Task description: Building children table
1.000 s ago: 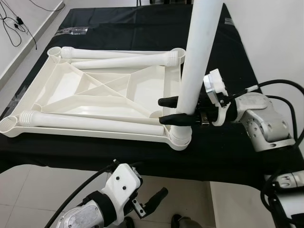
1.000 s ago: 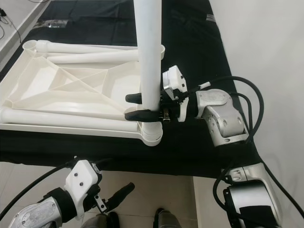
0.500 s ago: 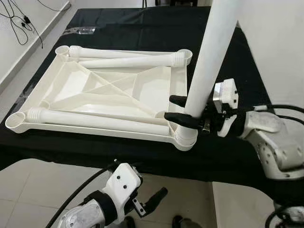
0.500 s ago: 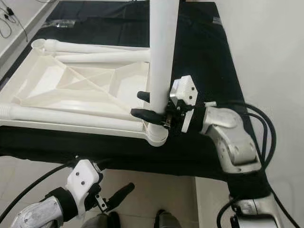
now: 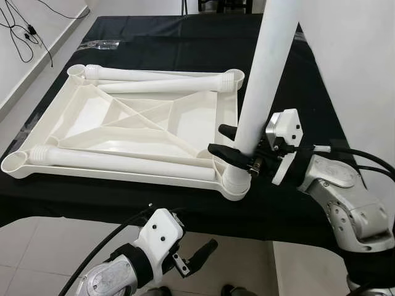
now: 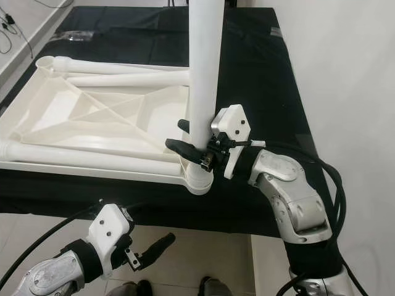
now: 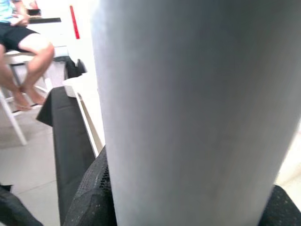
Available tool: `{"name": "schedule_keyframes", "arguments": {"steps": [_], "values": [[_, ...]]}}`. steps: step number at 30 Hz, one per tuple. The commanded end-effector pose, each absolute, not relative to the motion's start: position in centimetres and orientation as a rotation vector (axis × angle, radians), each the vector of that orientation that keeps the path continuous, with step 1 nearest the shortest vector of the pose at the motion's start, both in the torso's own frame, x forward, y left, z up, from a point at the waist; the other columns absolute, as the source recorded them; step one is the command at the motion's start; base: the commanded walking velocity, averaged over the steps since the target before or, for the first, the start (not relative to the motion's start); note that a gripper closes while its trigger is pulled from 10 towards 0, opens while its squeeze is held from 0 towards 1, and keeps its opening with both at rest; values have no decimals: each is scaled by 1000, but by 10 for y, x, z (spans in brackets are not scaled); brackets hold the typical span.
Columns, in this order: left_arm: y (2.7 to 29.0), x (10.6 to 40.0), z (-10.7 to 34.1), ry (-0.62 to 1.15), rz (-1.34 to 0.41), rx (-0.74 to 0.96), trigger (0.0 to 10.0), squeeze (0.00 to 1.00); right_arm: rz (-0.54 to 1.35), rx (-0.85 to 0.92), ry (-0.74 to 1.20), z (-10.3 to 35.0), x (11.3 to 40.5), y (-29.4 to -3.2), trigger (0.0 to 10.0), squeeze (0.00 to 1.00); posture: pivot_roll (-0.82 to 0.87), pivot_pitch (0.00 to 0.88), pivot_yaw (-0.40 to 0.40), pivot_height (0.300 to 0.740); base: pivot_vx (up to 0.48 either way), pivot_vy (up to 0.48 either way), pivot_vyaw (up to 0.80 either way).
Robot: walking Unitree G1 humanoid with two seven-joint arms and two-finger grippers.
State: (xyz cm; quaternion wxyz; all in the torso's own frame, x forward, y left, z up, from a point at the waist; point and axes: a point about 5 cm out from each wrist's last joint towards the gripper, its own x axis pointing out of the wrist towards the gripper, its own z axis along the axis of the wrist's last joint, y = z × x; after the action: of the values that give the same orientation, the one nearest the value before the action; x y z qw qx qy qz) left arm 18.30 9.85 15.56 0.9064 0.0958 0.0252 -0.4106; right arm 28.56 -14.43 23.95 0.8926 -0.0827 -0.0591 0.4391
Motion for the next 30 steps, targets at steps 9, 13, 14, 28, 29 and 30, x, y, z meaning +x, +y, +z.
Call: {"name": "schedule_keyframes", "arguments": {"steps": [9,13,14,28,29,30], "values": [[98,182,151,63,-856,200,10000,0,451,-37,141,175,264,-147,10000,0,26,264,2,740,0,0,0],[100,184,150,61,-851,204,10000,0,134,-67,146,157,232,-126,10000,0,34,253,0,740,0,0,0],[100,184,150,61,-851,204,10000,0,134,-67,146,157,232,-126,10000,0,34,253,0,740,0,0,0],[109,201,154,16,-782,239,10000,0,202,-100,132,155,243,-102,10000,0,45,181,-2,740,0,0,0],[110,203,157,4,-776,244,10000,0,184,-93,136,154,243,-101,10000,0,45,175,1,740,0,0,0],[115,211,164,-24,-758,251,10000,0,173,-90,136,153,243,-100,10000,0,48,159,3,740,0,0,0]]}}
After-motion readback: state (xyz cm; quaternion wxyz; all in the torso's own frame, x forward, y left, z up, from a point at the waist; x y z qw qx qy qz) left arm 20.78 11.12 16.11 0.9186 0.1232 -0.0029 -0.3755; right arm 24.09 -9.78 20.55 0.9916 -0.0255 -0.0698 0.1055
